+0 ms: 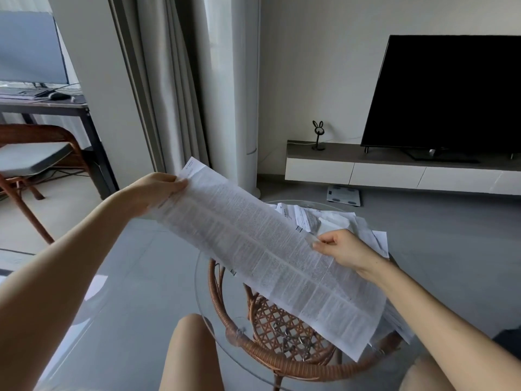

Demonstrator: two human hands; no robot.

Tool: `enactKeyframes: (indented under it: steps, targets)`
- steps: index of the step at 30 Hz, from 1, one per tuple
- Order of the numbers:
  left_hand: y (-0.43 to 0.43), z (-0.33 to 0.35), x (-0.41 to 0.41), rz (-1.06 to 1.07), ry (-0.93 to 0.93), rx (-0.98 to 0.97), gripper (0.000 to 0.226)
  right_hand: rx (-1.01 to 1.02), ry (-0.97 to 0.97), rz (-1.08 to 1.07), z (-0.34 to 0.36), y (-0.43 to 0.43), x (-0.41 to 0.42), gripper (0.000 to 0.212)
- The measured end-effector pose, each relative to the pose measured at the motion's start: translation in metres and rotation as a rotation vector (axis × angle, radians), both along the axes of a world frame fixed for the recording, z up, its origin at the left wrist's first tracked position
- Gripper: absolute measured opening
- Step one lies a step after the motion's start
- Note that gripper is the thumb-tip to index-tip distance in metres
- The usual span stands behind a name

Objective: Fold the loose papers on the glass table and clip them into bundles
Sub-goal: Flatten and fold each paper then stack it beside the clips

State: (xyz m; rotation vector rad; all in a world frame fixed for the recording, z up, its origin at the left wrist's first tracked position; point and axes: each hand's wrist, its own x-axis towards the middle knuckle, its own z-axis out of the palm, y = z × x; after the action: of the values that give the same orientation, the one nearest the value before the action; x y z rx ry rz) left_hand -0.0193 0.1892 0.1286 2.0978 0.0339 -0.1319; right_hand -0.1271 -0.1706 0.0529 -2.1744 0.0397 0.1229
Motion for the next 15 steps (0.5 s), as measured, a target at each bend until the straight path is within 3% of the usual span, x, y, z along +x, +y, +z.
enactKeyframes:
  steps: [4,7,9,11,13,15]
  targets:
    - [0.004,-0.01,0.003,0.079,0.098,-0.191,0.034,0.028,0.018,0.027,-0.003,0.002,-0.008,0.043]
    - [-0.001,-0.015,-0.002,0.073,0.022,-0.028,0.028,0.064,0.063,-0.01,-0.004,0.001,-0.016,0.046]
    - [0.001,-0.023,0.003,0.1,-0.078,0.08,0.029,0.124,0.097,-0.051,-0.008,-0.001,-0.02,0.035]
    - [0.005,-0.032,0.008,0.168,-0.253,0.226,0.034,0.187,0.13,-0.125,-0.017,-0.001,-0.024,0.016]
    - [0.004,-0.04,0.006,0.218,-0.555,0.499,0.04,0.241,0.138,-0.211,-0.025,0.003,-0.028,0.012]
    - [-0.008,-0.048,-0.011,0.138,-0.861,0.651,0.04,0.282,0.149,-0.282,-0.031,0.009,-0.032,0.011]
